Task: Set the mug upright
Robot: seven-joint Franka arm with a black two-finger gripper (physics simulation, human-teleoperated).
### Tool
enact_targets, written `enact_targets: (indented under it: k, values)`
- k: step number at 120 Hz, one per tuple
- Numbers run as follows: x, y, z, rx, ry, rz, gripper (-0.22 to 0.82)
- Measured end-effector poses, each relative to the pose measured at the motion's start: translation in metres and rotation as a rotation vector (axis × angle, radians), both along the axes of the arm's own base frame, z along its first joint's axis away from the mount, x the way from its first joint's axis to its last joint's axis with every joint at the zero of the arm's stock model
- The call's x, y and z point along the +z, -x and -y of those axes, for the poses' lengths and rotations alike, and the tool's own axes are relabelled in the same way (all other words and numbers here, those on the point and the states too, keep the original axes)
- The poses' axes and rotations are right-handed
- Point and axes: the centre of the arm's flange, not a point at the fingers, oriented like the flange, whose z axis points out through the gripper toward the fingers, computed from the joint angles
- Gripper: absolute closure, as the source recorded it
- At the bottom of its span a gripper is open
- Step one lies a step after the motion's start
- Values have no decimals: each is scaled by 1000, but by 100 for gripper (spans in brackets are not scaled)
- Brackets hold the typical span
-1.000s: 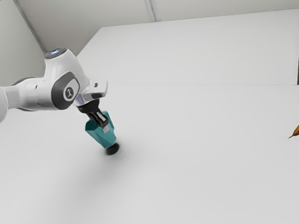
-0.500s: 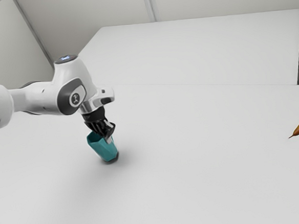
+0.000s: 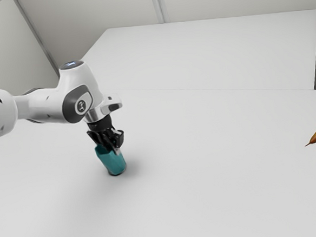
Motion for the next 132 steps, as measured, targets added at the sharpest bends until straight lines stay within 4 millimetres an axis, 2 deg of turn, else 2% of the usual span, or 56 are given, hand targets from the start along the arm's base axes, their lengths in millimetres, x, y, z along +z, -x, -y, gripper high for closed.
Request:
enact_targets:
  k: [12, 23, 37, 59, 64, 82, 93, 110, 132]
  values:
    - [1, 0, -4, 21, 3, 1, 36]
    - [5, 0, -5, 35, 5, 9, 25]
    - [17, -2, -4, 46, 10, 35, 17]
    - [54, -3, 0, 58, 20, 103, 7]
    - [69, -7, 4, 50, 22, 125, 6]
    - [149, -40, 31, -21, 25, 193, 3]
    - [191, -48, 44, -68, 26, 215, 2]
    - [252, -43, 63, -141, 30, 237, 1]
    - [292, -29, 81, -217, 26, 224, 0]
